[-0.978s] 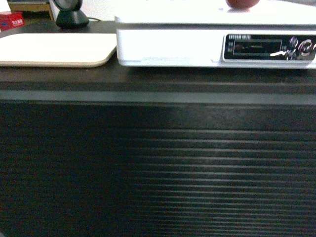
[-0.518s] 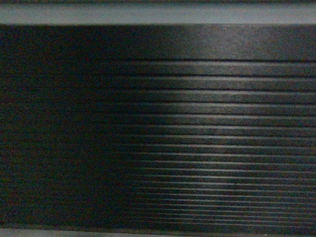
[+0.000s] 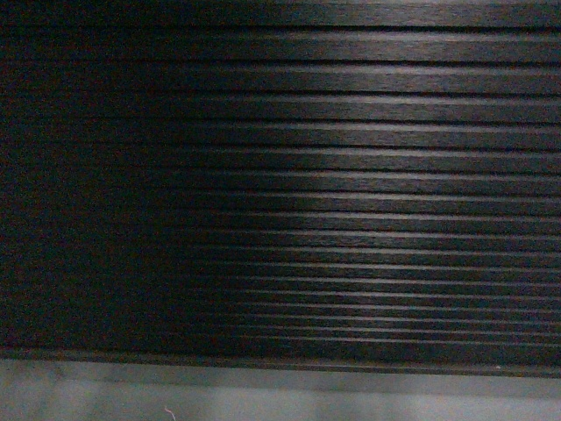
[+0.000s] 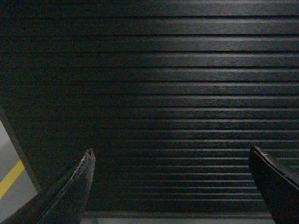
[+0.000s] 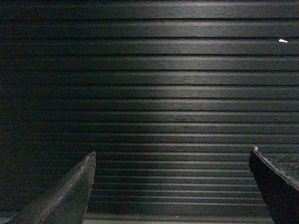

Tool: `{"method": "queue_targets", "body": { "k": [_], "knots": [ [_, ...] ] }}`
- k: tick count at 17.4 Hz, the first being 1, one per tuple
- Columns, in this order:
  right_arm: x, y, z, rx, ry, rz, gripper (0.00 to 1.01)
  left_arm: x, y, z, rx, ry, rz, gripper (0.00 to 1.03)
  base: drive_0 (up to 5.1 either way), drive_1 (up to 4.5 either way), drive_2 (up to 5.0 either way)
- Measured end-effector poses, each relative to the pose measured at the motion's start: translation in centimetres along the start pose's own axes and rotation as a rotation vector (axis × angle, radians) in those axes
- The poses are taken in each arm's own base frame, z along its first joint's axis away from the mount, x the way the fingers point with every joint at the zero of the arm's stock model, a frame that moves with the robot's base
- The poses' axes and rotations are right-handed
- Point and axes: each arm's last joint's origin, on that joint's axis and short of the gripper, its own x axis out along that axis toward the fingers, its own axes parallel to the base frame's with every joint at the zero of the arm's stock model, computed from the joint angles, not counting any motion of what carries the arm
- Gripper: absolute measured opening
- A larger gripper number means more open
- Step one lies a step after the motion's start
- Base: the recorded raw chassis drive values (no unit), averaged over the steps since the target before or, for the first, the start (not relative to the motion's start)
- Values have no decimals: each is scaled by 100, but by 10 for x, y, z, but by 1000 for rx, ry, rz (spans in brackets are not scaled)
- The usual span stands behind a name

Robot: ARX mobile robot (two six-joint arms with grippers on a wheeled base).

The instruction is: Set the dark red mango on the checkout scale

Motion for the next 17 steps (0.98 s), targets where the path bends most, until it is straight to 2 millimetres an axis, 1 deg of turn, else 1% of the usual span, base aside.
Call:
{"method": "queue_targets", "body": {
  "k": [17],
  "knots": [
    [0,0,0,0,0,0,98,0,0,0,0,-1,0,98,0,0,0]
  ]
}}
